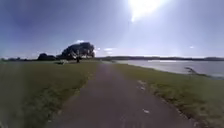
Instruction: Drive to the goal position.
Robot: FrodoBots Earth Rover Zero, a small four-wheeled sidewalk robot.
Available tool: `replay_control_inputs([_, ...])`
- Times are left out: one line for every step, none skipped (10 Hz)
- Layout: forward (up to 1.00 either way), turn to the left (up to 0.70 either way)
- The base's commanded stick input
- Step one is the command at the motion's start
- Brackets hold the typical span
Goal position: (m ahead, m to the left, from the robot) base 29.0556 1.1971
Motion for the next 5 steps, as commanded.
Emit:
replay_control_inputs([0.85, 0.0])
replay_control_inputs([0.85, 0.0])
replay_control_inputs([0.85, 0.0])
replay_control_inputs([0.85, 0.0])
replay_control_inputs([0.85, 0.0])
